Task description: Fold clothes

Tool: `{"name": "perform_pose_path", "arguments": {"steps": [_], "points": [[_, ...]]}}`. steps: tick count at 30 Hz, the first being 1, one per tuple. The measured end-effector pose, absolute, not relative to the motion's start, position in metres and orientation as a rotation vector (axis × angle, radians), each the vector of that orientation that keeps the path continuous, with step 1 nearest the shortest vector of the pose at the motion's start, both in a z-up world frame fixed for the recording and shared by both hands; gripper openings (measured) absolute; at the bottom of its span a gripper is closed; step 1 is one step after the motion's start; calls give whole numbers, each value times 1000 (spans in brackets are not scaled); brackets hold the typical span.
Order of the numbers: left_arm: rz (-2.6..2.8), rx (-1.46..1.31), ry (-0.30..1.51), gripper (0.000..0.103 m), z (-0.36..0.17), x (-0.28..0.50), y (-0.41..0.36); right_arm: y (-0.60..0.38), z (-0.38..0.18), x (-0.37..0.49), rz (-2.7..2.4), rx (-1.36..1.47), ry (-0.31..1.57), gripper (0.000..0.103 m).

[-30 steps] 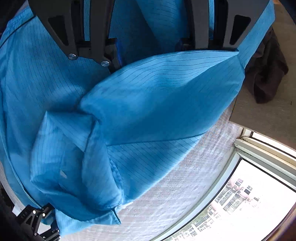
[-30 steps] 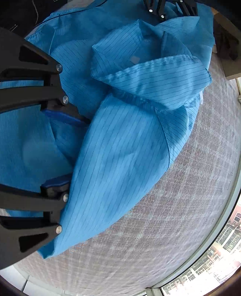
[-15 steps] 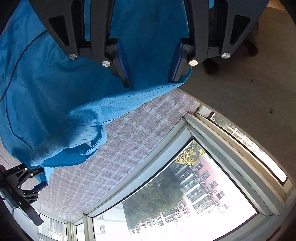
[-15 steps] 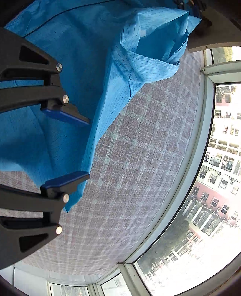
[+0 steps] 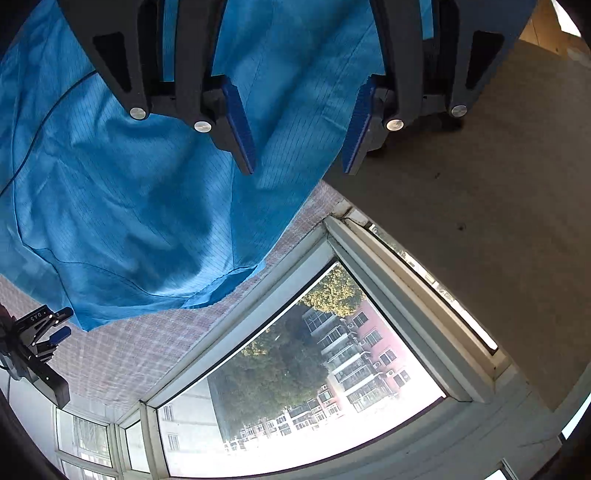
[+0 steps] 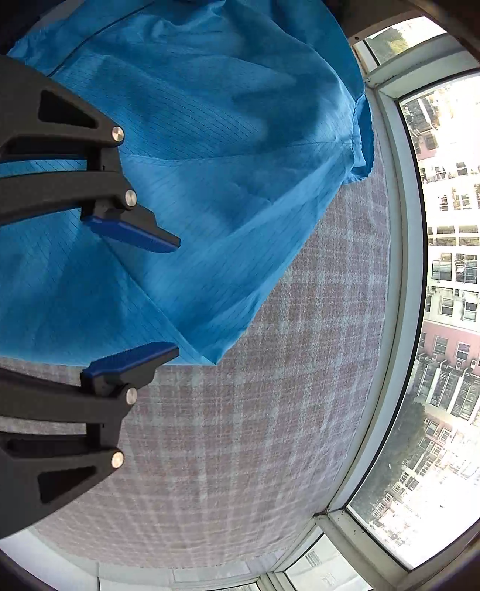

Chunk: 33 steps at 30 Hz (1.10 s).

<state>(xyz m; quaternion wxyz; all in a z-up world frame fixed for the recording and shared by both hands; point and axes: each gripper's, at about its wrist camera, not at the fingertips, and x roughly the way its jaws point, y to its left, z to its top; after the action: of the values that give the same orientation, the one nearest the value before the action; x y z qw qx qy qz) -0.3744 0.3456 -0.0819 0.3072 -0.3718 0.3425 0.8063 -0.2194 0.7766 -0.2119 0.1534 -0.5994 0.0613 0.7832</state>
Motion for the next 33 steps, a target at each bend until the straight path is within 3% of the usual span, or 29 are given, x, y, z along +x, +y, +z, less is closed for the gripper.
{"name": "perform_pose_path", "arguments": {"steps": [4, 9, 11, 15, 23, 33], "points": [[2122, -1097, 840, 54, -72, -303, 273, 736, -222, -144, 2231, -1797, 324, 50], [1987, -1256, 784, 54, -106, -206, 230, 705, -235, -54, 2137, -1820, 504, 50], [1883, -1285, 746, 55, -128, -166, 233, 695, -237, -32, 2133, -1807, 591, 50], [1766, -1284, 777, 55, -160, -110, 256, 674, -246, -15, 2082, -1824, 392, 51], [1658, -1266, 892, 56, -206, -35, 303, 716, -264, 25, 2014, -1759, 644, 52], [1666, -1227, 955, 57, -208, -11, 317, 744, -279, 40, 1895, -1705, 845, 52]]}}
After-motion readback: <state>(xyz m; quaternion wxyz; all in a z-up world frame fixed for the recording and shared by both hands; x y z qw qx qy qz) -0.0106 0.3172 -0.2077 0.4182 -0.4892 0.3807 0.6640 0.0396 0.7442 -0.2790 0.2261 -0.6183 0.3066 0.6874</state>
